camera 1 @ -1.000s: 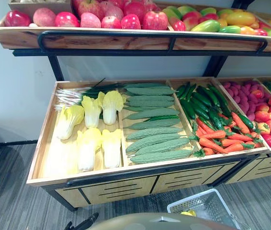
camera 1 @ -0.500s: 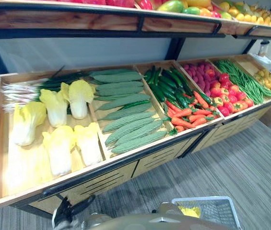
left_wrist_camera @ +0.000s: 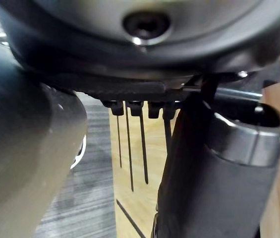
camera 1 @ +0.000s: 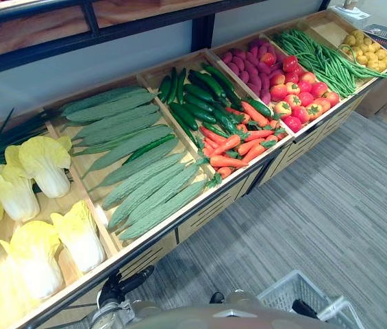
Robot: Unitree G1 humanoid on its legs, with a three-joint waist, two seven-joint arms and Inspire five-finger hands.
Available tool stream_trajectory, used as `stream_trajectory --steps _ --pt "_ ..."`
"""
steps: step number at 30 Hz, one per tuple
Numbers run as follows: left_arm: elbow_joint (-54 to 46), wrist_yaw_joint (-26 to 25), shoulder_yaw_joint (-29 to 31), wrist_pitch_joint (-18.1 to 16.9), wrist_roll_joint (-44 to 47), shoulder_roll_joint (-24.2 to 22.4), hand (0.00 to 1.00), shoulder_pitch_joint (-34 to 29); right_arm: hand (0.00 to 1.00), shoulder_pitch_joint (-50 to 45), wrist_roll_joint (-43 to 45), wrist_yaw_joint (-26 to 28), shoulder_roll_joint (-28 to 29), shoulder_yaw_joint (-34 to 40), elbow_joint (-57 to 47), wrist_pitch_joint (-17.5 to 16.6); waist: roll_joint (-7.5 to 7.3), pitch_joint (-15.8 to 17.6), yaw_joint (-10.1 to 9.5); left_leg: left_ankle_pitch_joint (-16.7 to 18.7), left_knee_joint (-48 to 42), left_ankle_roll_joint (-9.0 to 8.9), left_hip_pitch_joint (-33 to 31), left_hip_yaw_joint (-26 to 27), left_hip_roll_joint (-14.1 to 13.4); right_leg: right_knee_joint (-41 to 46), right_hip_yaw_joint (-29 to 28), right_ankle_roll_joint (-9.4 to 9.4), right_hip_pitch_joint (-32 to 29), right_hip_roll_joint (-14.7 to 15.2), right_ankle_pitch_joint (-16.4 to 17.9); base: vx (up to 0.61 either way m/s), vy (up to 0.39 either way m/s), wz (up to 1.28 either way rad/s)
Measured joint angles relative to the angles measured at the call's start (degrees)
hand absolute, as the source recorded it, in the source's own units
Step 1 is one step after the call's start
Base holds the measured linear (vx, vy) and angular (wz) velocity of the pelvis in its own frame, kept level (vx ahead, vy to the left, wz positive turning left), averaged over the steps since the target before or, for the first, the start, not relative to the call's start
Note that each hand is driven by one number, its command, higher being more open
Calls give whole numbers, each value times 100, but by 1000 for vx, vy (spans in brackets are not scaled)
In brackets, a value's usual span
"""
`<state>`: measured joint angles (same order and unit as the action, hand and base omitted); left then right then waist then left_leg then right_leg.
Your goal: Pick vegetable in the basket
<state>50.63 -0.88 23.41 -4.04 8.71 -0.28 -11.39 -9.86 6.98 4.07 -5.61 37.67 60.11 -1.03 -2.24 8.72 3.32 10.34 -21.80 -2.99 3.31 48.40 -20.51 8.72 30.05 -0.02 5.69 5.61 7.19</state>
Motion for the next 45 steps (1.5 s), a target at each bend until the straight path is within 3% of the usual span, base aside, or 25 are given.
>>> stream_trajectory --steps 2,8,14,16,18,19,22,24,25,27,29,30,33,38,45 --pt "-57 19 121 44 104 -19 100 -39 0 7 -3 55 205 -16 -24 -69 29 -34 -25 -239 244 -41 109 48 108 -284 -156 134 125 -57 -118 -11 93 -3" --pt "99 -35 232 83 121 -9 100 6 0 41 8 118 289 26 -67 -100 55 -26 -21 -365 432 -45 332 295 170 -824 -362 124 395 -184 -467 -48 32 -17" --pt "169 -35 188 28 -19 -59 100 -51 0 -291 15 20 184 518 -29 -95 213 -3 13 -475 604 -69 555 411 188 -1074 -540 160 550 -284 -502 -37 14 -13" --pt "179 -36 163 25 -26 -139 100 -105 0 -315 20 19 69 558 -11 -93 351 19 24 -482 553 -64 602 333 210 -1108 -720 121 538 -304 -541 25 27 -31" --pt "226 -40 157 24 -19 -145 100 -115 0 -292 24 15 39 520 33 -100 380 42 11 -485 252 -57 492 -432 190 -1068 -1010 56 504 -347 -562 22 -14 -52" --pt "267 -49 178 19 -2 -143 100 -180 0 -229 25 18 10 405 49 -105 369 46 -40 -472 -142 -10 267 -1462 216 -981 -1305 30 442 -351 -572 48 0 -102" --pt "415 -69 197 15 274 -202 100 -460 0 68 28 51 -154 111 209 -146 387 64 -276 333 -46 -180 187 -4109 1179 -754 -2394 -95 233 -392 -613 53 109 -171" --pt "517 -76 218 37 484 -212 100 -562 0 54 30 51 -143 44 211 -153 401 64 -356 506 21 -200 126 -4855 1448 -669 -2817 -56 156 -552 -572 -19 143 -139" --pt "516 -121 213 30 482 -280 100 -648 0 41 30 58 -151 -23 159 -155 508 65 -371 525 221 -185 82 -5209 1467 -599 -3091 -47 71 -801 -567 -71 180 -145" --pt "575 -117 350 55 537 -279 100 -713 0 -89 28 58 13 -241 4 -158 508 -34 -505 809 240 -105 95 -5041 1394 -480 -3527 -9 -51 -1004 -598 -2 150 -123" --pt "562 -24 444 77 698 -151 100 -699 0 -358 53 59 202 -392 -252 -164 232 38 -488 831 336 -126 118 -4976 1536 194 -3728 -33 -505 -976 -296 59 81 -47" --pt "562 -4 449 116 720 -152 100 -699 0 -401 68 57 200 -391 -255 -161 208 24 -487 832 390 -128 130 -4979 1577 280 -3771 -6 -578 -987 -227 70 47 -36" --pt "565 -40 443 219 744 -154 100 -689 0 -514 134 57 207 -396 -251 -159 224 5 -463 790 735 -200 440 -5005 1589 529 -3980 -39 -680 -1103 -63 136 -18 -36" --pt "629 -106 194 218 618 -97 100 -686 0 -576 129 61 184 -389 -242 -173 311 -57 -437 481 1007 -83 830 -5278 1574 902 -4099 -251 -644 -1305 179 176 -80 -21" --pt "836 -43 11 218 611 -21 100 -608 0 -387 132 81 81 -466 -163 -181 390 -61 -437 373 1050 -54 929 -5160 1577 1013 -4461 -234 -688 -1440 211 11 -60 -24"
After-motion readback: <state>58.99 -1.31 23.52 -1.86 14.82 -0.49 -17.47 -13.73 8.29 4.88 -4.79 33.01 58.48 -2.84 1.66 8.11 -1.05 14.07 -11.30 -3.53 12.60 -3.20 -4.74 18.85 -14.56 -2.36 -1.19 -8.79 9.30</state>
